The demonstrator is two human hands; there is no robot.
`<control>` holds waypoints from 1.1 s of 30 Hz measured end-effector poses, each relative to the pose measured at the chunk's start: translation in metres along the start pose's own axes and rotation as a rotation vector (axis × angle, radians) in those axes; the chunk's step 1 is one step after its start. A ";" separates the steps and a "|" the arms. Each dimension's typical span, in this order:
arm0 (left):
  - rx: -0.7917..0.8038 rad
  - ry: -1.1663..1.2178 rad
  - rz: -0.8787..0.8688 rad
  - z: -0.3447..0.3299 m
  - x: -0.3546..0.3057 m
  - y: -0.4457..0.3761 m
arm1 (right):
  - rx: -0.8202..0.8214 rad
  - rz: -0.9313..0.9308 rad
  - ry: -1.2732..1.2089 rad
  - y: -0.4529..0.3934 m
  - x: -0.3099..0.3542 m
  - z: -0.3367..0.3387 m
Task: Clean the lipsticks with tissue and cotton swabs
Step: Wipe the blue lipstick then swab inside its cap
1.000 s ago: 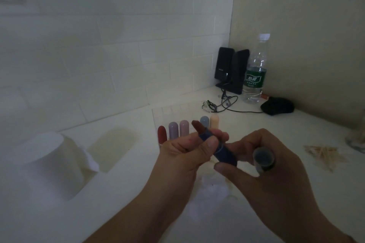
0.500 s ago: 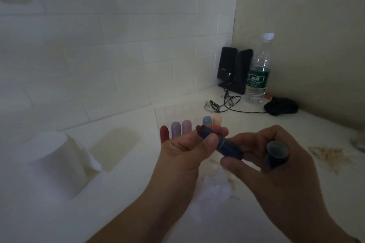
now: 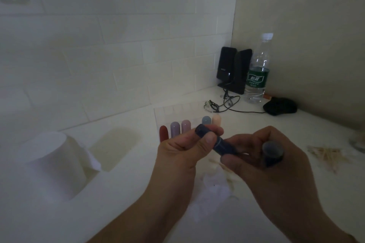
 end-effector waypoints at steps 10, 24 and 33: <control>-0.028 -0.021 0.004 -0.009 -0.008 0.004 | -0.085 0.503 0.600 0.013 0.015 -0.004; 0.080 -0.120 0.083 -0.016 -0.005 0.005 | 0.120 0.190 0.066 -0.003 -0.004 -0.001; -0.080 -0.782 0.026 -0.001 -0.016 0.000 | 0.295 -0.266 -0.582 -0.023 -0.018 0.023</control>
Point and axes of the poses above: each hand's wrist, its own y-axis away from the middle knuckle, its own z-axis out of the back of the hand, x = y × z, the point moved 3 cm from there along -y, towards the middle knuckle, and after that the axes turned 14 degrees about x, right-handed, at the moved point
